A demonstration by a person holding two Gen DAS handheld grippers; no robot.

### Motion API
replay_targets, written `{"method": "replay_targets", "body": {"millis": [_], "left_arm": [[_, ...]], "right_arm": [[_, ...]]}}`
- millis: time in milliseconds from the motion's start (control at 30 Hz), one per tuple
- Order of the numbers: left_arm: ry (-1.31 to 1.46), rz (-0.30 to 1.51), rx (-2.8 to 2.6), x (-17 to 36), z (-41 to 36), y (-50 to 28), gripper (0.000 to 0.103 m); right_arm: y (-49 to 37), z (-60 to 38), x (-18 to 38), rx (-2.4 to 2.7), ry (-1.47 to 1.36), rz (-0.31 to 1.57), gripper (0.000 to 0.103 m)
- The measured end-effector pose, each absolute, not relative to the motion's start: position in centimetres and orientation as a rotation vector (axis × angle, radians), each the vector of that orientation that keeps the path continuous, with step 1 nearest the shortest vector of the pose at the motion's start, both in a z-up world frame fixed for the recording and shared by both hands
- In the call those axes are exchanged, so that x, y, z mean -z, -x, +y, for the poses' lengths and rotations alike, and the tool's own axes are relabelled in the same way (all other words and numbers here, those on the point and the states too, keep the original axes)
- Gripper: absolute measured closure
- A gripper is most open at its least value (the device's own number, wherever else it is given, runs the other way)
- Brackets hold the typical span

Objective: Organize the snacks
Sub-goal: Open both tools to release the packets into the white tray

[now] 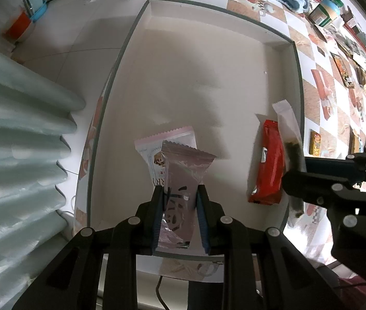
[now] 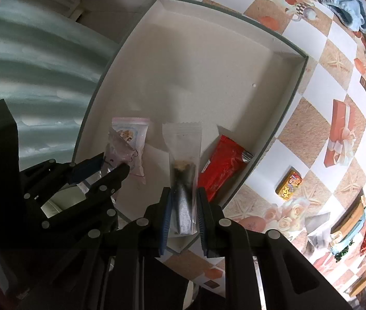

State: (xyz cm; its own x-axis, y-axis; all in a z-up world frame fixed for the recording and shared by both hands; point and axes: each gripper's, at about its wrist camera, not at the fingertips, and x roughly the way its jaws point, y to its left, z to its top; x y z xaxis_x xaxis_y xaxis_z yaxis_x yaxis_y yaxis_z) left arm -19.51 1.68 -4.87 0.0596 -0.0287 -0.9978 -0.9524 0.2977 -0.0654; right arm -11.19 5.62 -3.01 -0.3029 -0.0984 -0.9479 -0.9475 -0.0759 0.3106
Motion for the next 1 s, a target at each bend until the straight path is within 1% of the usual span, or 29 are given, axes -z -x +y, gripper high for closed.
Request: {"method": "replay_targets", "body": {"millis": [133, 233, 300, 333, 367, 433, 467, 533, 633, 667, 700, 733, 1000], "left_arm": [[1.028, 1.311, -0.932, 5.1, 1.6, 19.5, 0.076], [1.023, 1.325, -0.936, 5.1, 1.5, 19.4, 0.072], [1.021, 1.333, -0.937, 5.2, 1.4, 19.2, 0.061], [1.019, 1.333, -0.939, 5.1, 1.3, 19.1, 0.048], [1.016, 1.331, -0.942, 5.1, 1.2, 19.1, 0.038], [1.008, 1.322, -0.95, 4.9, 1.2, 19.0, 0.03], [1.005, 1.32, -0.953, 4.8, 1.2, 19.0, 0.027], [0.992, 1.318, -0.965, 4.5, 1.2, 18.8, 0.025], [0.97, 1.318, -0.976, 4.3, 1.1, 18.3, 0.025], [0.965, 1.318, -0.977, 4.3, 1.2, 18.1, 0.025], [0.96, 1.315, -0.974, 4.1, 1.2, 17.9, 0.025], [0.957, 1.313, -0.97, 4.0, 1.1, 17.6, 0.025], [0.921, 1.323, -0.889, 3.2, 0.3, 13.9, 0.025]], "right_arm": [[11.6, 5.8, 3.7, -1.46, 1.187, 1.463, 0.083], [11.8, 5.9, 4.1, -1.463, 1.187, 1.472, 0.083], [11.7, 5.7, 4.2, -1.46, 1.185, 1.479, 0.082], [11.5, 5.8, 4.3, -1.457, 1.18, 1.486, 0.082], [11.2, 5.9, 4.5, -1.451, 1.176, 1.496, 0.077], [10.6, 6.0, 4.5, -1.436, 1.16, 1.504, 0.036], [10.2, 6.0, 4.4, -1.433, 1.139, 1.496, 0.033], [9.6, 6.0, 4.3, -1.43, 1.121, 1.494, 0.033], [8.7, 6.0, 4.4, -1.413, 1.101, 1.506, 0.033], [8.1, 5.8, 4.6, -1.402, 1.094, 1.511, 0.025], [7.6, 5.7, 4.8, -1.39, 1.087, 1.517, 0.009], [7.0, 5.5, 4.9, -1.377, 1.075, 1.521, 0.001], [1.3, 4.1, 5.8, -1.24, 0.983, 1.568, 0.001]]}}
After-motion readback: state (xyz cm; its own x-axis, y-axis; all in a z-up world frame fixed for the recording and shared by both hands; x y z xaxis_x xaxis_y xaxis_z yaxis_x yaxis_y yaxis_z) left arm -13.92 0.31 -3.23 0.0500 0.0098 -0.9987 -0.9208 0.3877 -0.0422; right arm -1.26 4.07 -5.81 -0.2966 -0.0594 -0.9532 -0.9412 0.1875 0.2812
